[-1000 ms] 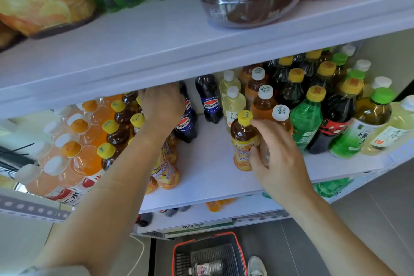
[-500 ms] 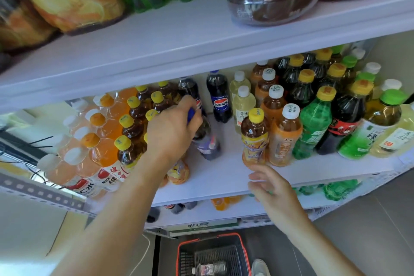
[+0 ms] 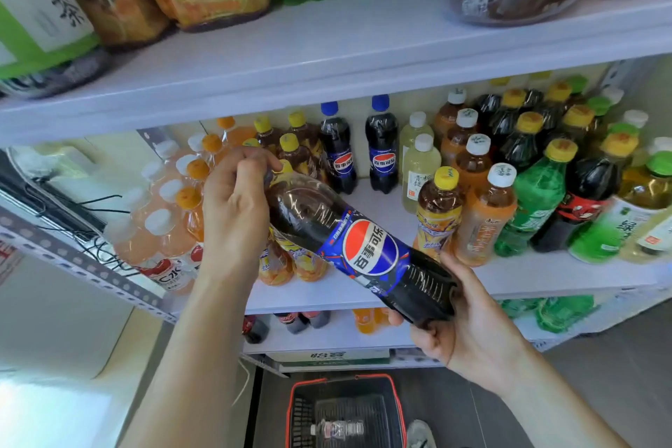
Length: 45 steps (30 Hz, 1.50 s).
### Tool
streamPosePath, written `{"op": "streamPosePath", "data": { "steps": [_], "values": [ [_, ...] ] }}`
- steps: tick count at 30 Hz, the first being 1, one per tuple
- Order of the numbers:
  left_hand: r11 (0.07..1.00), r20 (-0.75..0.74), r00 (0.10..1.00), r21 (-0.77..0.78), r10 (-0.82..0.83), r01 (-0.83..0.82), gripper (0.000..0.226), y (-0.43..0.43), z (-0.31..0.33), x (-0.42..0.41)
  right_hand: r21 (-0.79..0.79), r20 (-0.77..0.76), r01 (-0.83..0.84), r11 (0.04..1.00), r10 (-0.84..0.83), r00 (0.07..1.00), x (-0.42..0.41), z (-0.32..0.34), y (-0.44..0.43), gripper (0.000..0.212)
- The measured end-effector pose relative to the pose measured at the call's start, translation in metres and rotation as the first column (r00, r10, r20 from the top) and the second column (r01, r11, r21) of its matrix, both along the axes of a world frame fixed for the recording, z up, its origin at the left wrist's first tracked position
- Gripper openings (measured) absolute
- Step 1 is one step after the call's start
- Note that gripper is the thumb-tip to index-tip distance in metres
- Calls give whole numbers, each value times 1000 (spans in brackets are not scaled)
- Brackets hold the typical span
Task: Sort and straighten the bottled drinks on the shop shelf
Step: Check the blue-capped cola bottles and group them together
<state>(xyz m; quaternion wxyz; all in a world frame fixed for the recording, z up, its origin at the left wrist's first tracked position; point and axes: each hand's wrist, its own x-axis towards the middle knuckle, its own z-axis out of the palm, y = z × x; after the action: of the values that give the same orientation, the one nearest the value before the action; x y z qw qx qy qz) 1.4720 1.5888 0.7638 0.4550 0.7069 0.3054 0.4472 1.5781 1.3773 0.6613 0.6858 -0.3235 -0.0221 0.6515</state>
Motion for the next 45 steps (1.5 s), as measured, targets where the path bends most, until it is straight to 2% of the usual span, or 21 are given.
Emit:
{"op": "streamPosePath", "data": {
  "steps": [4, 8, 11, 13, 16, 18, 20, 22, 24, 26, 28, 32, 34, 35, 37, 38, 40, 41, 43, 45],
  "values": [
    [998, -14, 1000, -65, 16, -17, 24, -1, 3, -1, 7, 132, 13, 1000, -14, 991, -3, 9, -5, 56],
    [995, -124, 991, -100, -42, 30, 26, 4, 4, -6, 61, 290, 142, 988, -154, 945, -4, 18, -12, 42],
    [976, -197, 968, -180, -157, 122, 38, 11, 5, -10, 155, 423, 146, 977, -199, 884, 1, 17, -22, 54],
    [966, -253, 949, -222, -186, 131, 42, 14, 4, -13, 182, 516, 178, 967, -248, 820, 7, 15, -28, 58],
    [966, -319, 925, -216, -208, 143, 39, 16, 0, -15, 167, 716, 229, 959, -277, 640, 13, 20, -31, 71],
    [962, -264, 934, -196, -240, 192, 34, 12, 0, -15, 168, 786, 252, 953, -283, 550, 15, 23, -31, 78],
    [947, -96, 959, -214, -266, 241, 28, 5, 1, -14, 181, 797, 269, 946, -302, 524, 15, 24, -29, 86],
    [941, 47, 963, -203, -267, 271, 22, 1, 4, -12, 184, 761, 255, 949, -302, 575, 13, 25, -27, 95],
    [938, 139, 953, -190, -268, 291, 20, -2, 7, -9, 204, 611, 172, 964, -262, 747, 12, 27, -25, 98],
    [925, 205, 936, -195, -285, 325, 26, -3, 11, -6, 209, 407, 121, 970, -199, 892, 9, 32, -22, 86],
    [902, 245, 911, -200, -331, 382, 28, -3, 15, -5, 163, 334, 115, 980, -165, 928, 3, 37, -19, 75],
    [872, 249, 894, -235, -372, 429, 15, 2, 14, -5, 150, 456, 141, 979, -195, 868, -8, 40, -15, 57],
    [894, 191, 917, -227, -349, 387, 12, 4, 12, -4, 167, 531, 196, 966, -255, 808, -10, 42, -15, 55],
    [923, 105, 942, -193, -318, 333, 13, 7, 10, -3, 152, 610, 229, 961, -274, 743, -10, 44, -16, 56],
    [968, -140, 962, -129, -233, 216, 22, 14, 7, -3, 131, 796, 298, 946, -279, 537, -9, 47, -19, 54],
    [974, -254, 944, -138, -211, 181, 29, 19, 5, -3, 140, 856, 318, 938, -276, 438, -8, 49, -19, 53],
    [961, -362, 901, -221, -239, 166, 37, 23, 2, -6, 173, 925, 329, 929, -267, 269, -11, 53, -20, 57],
    [950, -345, 903, -262, -255, 168, 36, 24, -1, -6, 193, 949, 331, 924, -261, 176, -14, 55, -20, 61],
    [923, -176, 952, -339, -250, 180, 30, 22, -5, -6, 208, 971, 340, 917, -235, 39, -16, 58, -19, 72],
    [908, 22, 972, -352, -234, 227, 23, 20, -7, -6, 145, 984, 344, 928, -172, 51, -15, 61, -20, 86]
  ]
}}
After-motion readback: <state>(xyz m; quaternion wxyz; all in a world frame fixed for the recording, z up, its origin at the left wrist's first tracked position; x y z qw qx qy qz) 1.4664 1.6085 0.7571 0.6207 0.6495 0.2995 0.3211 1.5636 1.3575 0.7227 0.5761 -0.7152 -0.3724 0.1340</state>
